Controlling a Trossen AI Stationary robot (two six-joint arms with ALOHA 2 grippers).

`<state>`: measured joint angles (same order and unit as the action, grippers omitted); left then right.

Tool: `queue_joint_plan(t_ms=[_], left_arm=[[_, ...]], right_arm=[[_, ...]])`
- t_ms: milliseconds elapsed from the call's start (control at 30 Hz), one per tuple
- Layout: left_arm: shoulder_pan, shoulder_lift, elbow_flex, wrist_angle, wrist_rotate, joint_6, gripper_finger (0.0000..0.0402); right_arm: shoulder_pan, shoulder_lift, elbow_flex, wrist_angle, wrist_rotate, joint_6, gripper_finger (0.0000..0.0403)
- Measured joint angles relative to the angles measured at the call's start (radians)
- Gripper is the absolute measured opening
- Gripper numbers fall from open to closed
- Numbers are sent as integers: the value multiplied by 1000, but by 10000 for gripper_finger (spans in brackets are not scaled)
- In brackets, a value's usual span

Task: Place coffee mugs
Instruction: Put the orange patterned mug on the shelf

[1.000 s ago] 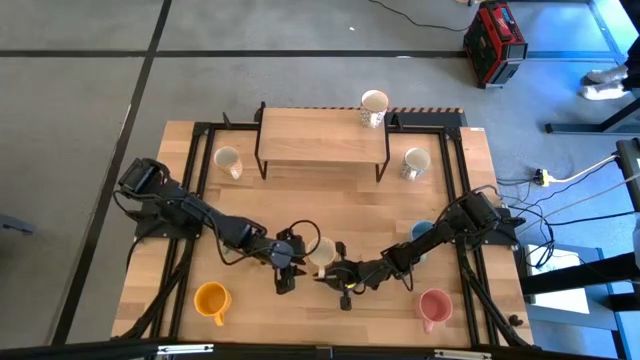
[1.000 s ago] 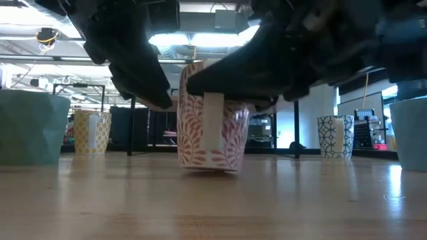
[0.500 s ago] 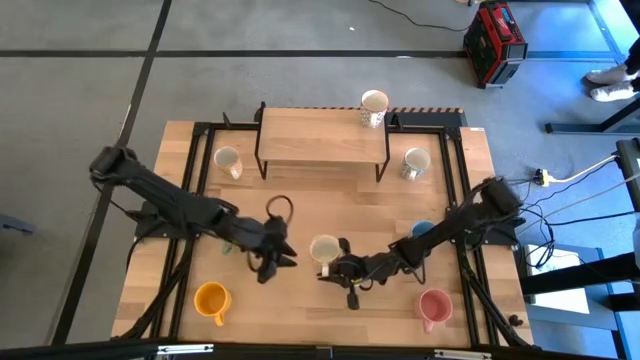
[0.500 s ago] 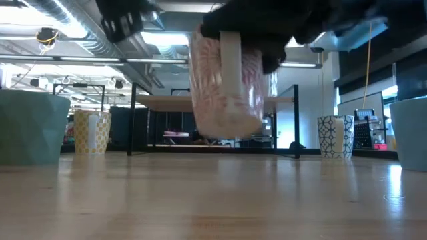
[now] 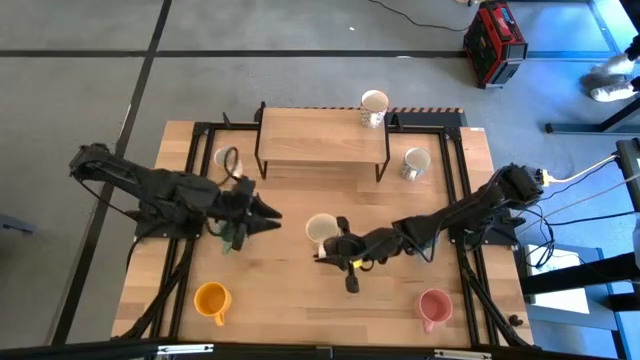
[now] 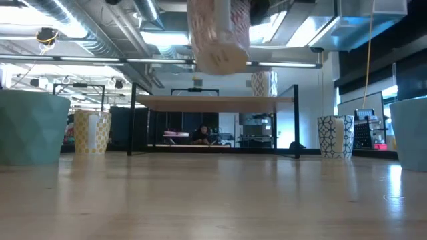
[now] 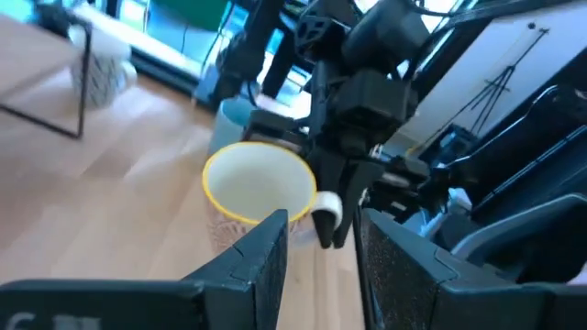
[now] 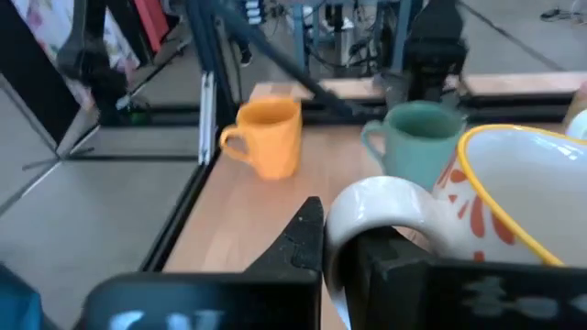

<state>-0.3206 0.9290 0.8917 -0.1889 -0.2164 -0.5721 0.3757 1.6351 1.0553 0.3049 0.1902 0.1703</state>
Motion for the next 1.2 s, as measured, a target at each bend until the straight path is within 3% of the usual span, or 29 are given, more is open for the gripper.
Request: queue_joint_plan(t_ms=[267,467,767,1200], left_arm=[[57,-80,0,-20,67,54,135],[104,-100,0,-47,141,113,135],[164,-100,0,-65,234,113,135],[191,-98,0,-66,173,110,135]], right_arm=[[-103,-6,174,-187,-6,-49,4],[-218,-46,196,-207,-19,-76,4],[-452,-81,197,-255,-242,-156,3],[-736,-87,196,-290,-529,-316,3]])
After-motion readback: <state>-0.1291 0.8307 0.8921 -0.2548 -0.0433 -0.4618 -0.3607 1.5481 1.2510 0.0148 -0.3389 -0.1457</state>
